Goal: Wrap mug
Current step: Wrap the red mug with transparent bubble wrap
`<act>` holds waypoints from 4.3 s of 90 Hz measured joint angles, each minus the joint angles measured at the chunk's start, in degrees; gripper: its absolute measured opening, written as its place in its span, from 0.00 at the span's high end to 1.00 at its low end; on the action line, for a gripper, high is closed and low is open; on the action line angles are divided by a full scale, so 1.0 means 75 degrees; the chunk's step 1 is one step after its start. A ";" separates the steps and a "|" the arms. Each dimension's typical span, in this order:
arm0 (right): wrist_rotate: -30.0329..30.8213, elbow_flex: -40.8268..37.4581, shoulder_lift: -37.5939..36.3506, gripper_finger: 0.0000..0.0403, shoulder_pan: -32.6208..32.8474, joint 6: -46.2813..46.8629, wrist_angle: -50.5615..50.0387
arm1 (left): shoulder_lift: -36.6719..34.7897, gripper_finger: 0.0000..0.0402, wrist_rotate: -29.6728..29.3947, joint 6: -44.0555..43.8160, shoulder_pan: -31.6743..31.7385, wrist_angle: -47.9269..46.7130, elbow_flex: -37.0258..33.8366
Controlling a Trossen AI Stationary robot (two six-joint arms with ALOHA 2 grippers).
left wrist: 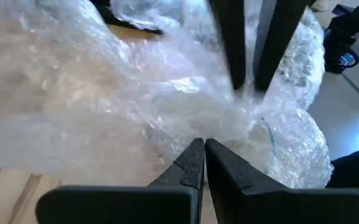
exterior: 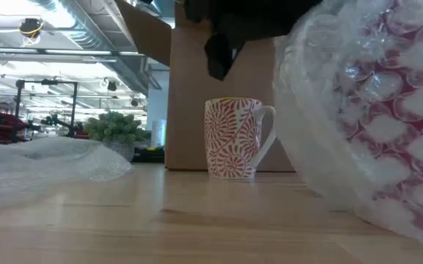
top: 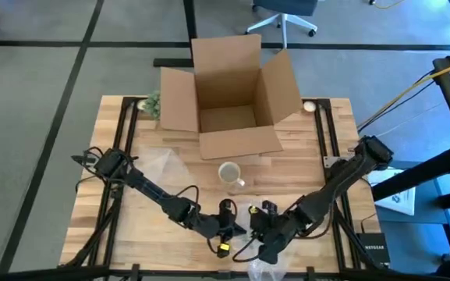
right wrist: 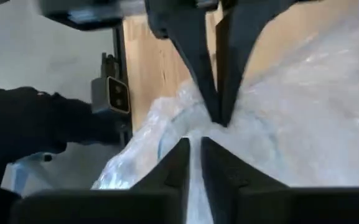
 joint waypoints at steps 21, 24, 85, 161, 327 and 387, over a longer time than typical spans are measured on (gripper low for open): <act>0.1075 0.0259 -0.0852 0.67 0.0580 0.1444 -0.2839 | 0.0005 1.00 0.0021 0.0045 0.0004 0.0009 -0.0003; 0.1246 0.0258 -0.0912 0.64 0.0715 0.1788 -0.3372 | 0.0007 1.00 0.0025 0.0047 0.0004 0.0014 -0.0003; 0.2529 -0.1896 -0.0815 0.79 0.0991 0.0430 0.2631 | 0.0019 1.00 0.0039 0.0152 0.0010 0.0131 -0.0017; -0.0630 0.0981 0.2510 1.00 -0.0272 -0.0828 -0.0841 | 0.0019 1.00 0.0057 0.0198 0.0010 0.0146 -0.0017; -0.0514 0.1654 0.2007 1.00 -0.0384 -0.0852 -0.1657 | 0.0089 1.00 0.0385 0.0536 0.0033 0.0609 -0.0114; 0.0464 0.1601 0.2159 1.00 0.0186 -0.0086 -0.2028 | 0.0092 1.00 0.0401 0.0654 0.0033 0.0791 -0.0131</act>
